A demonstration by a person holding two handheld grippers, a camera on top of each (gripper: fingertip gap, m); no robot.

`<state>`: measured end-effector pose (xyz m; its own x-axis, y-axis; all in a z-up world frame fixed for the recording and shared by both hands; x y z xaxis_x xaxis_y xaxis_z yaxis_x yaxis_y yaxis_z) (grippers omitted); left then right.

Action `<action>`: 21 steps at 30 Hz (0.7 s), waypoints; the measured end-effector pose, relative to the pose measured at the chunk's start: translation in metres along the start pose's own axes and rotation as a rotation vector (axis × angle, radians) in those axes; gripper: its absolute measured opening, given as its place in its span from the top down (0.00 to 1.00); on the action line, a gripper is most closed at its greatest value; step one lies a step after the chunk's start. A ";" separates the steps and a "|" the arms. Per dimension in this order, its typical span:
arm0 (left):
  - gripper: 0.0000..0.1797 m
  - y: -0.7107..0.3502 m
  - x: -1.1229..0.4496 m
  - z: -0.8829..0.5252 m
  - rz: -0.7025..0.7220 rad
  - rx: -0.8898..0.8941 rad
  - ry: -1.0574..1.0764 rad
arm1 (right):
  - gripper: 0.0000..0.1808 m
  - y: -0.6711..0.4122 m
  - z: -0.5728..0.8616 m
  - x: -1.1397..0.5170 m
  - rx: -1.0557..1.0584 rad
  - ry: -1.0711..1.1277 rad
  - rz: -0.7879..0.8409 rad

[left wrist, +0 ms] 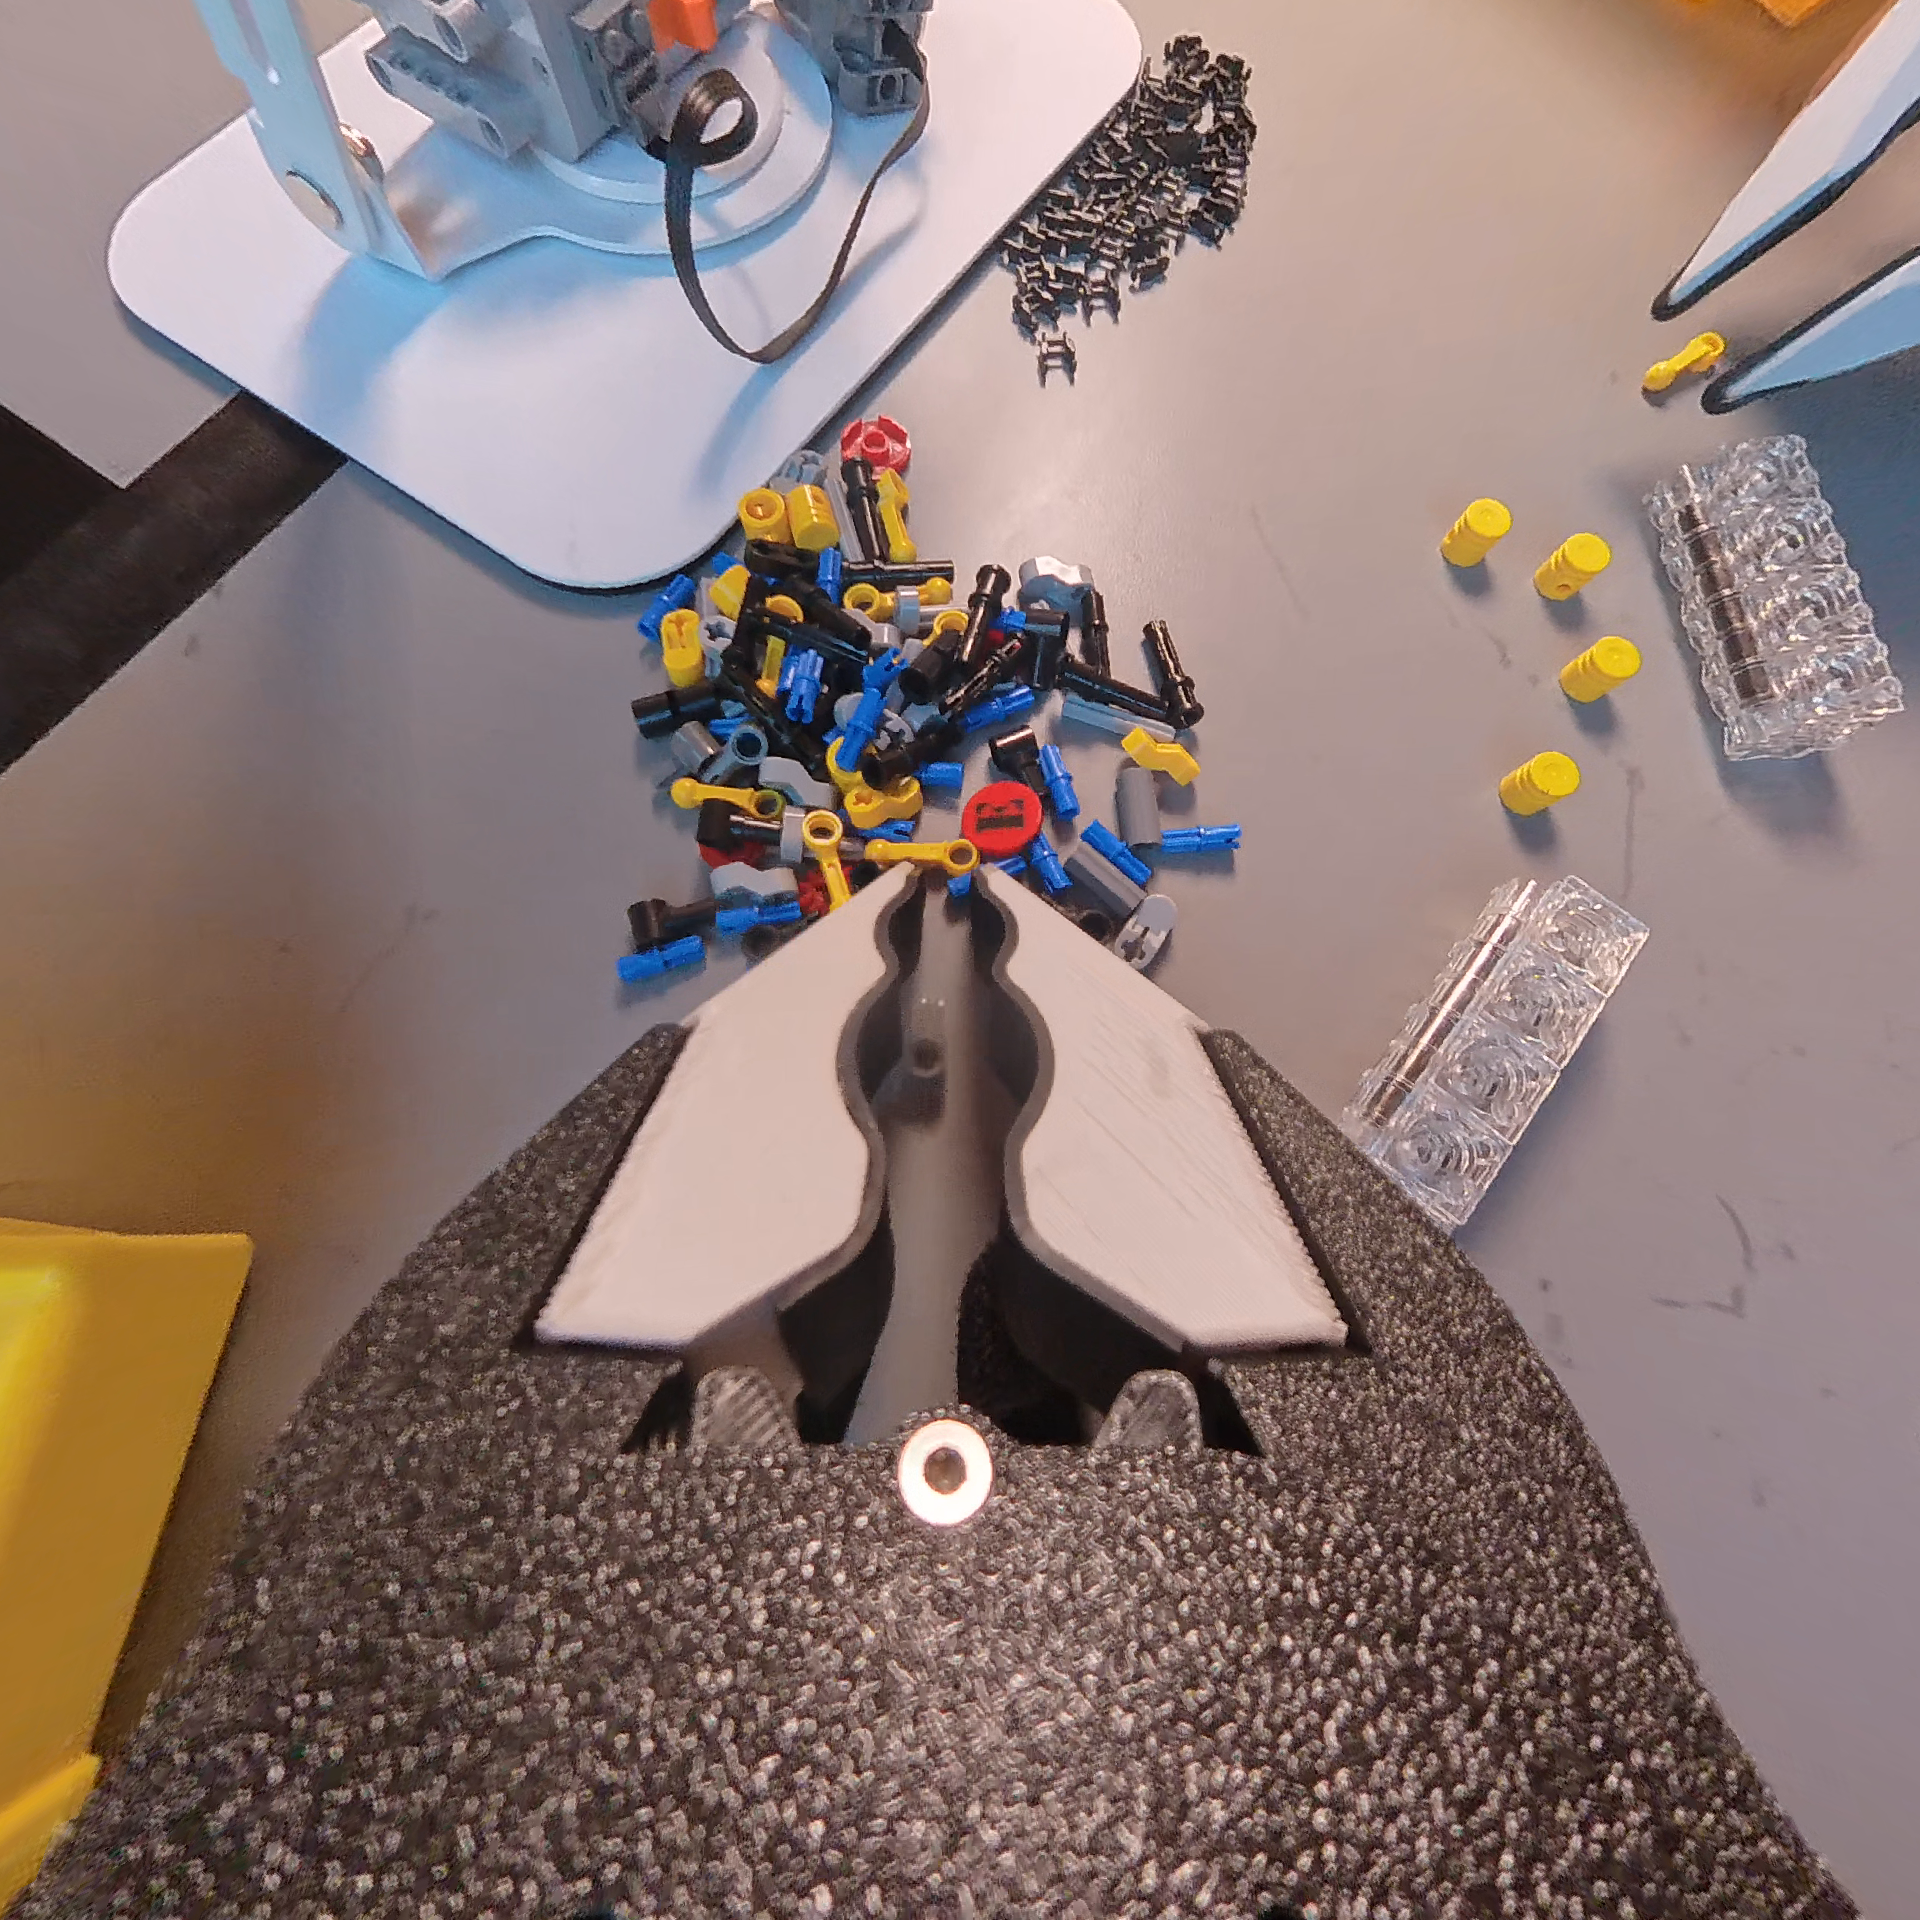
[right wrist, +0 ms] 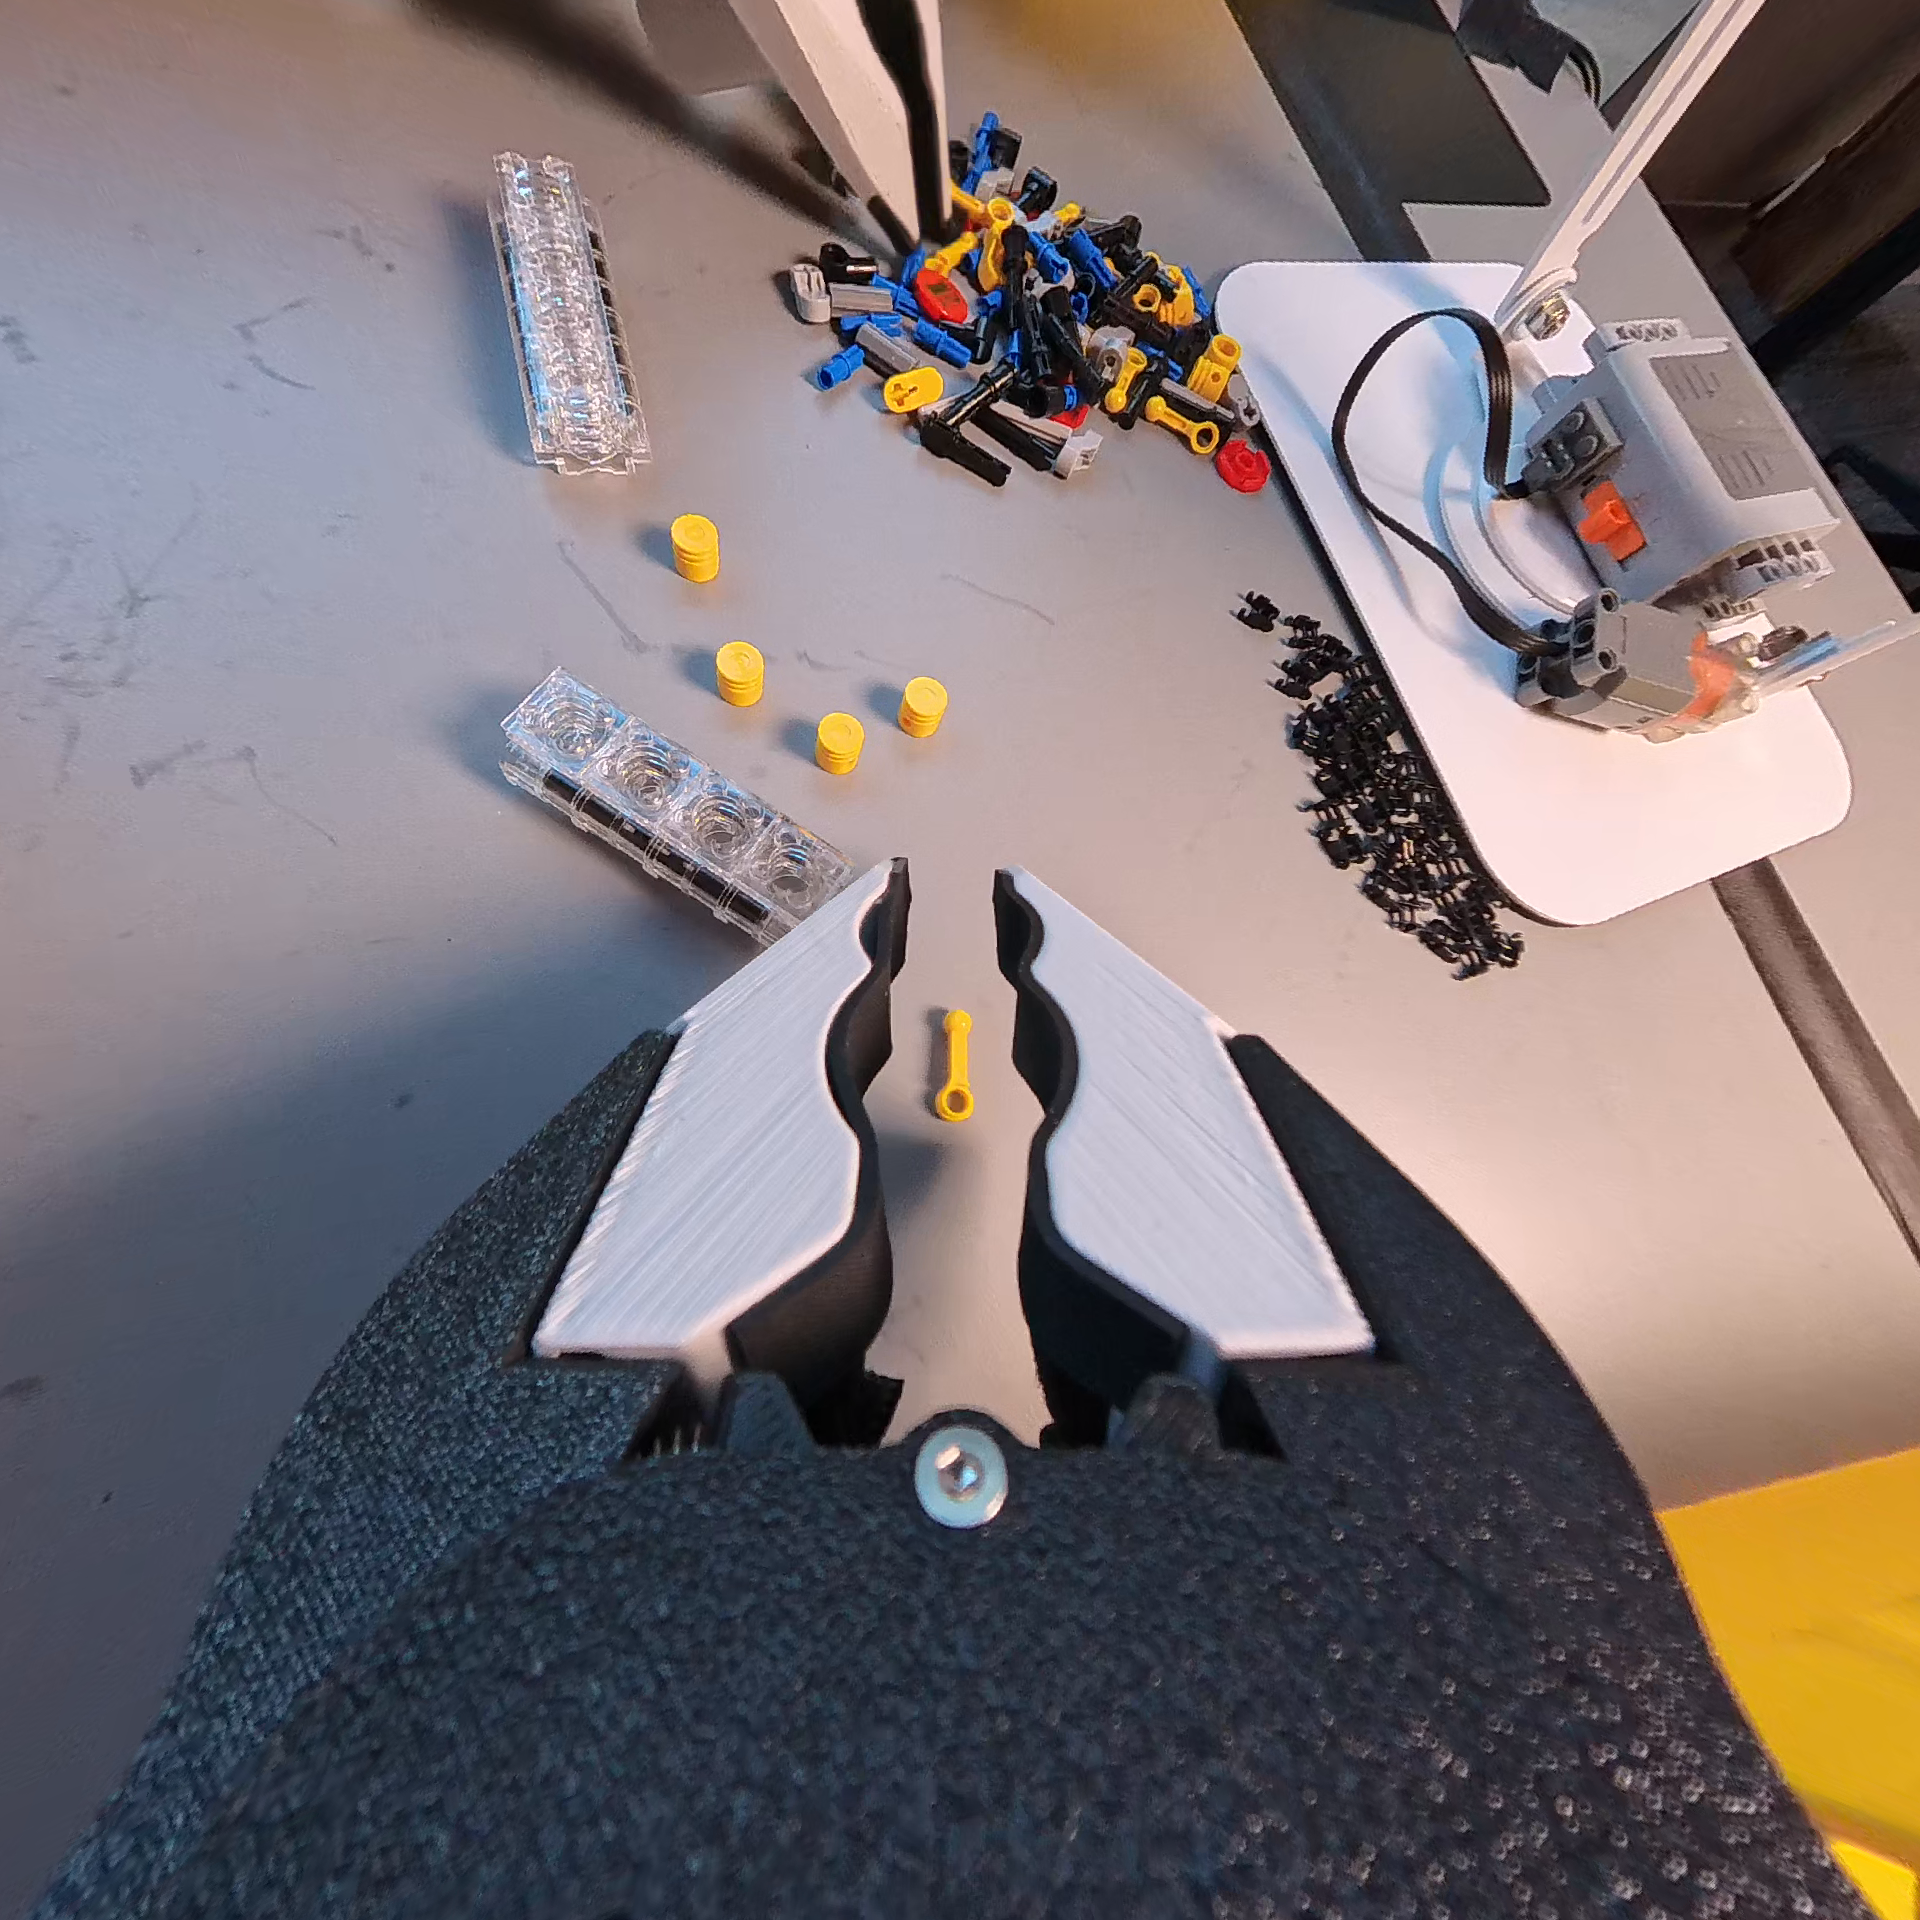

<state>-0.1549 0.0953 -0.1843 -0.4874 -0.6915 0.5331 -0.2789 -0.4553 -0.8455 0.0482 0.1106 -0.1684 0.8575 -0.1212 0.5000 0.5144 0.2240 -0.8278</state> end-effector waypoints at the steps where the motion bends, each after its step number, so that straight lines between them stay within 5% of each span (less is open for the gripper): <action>1: 0.96 -0.001 -0.001 0.000 0.001 -0.002 -0.004 | 0.91 0.001 0.000 0.000 0.000 -0.002 -0.002; 21: 0.96 0.000 0.000 0.002 -0.067 -0.075 0.011 | 0.91 0.003 -0.003 -0.002 -0.001 -0.014 -0.012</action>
<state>-0.1531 0.0943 -0.1839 -0.4746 -0.6544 0.5886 -0.3719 -0.4570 -0.8080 0.0480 0.1090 -0.1725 0.8513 -0.1106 0.5130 0.5242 0.2220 -0.8221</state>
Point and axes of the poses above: each gripper's, where its closed fingertips meet, x back along the fingers, y out of its underside, z = x × y across the jaws, the point moved 2 cm from there along x, back along the fingers, and after that the axes turned 10 degrees about z, right-handed, at the moved point
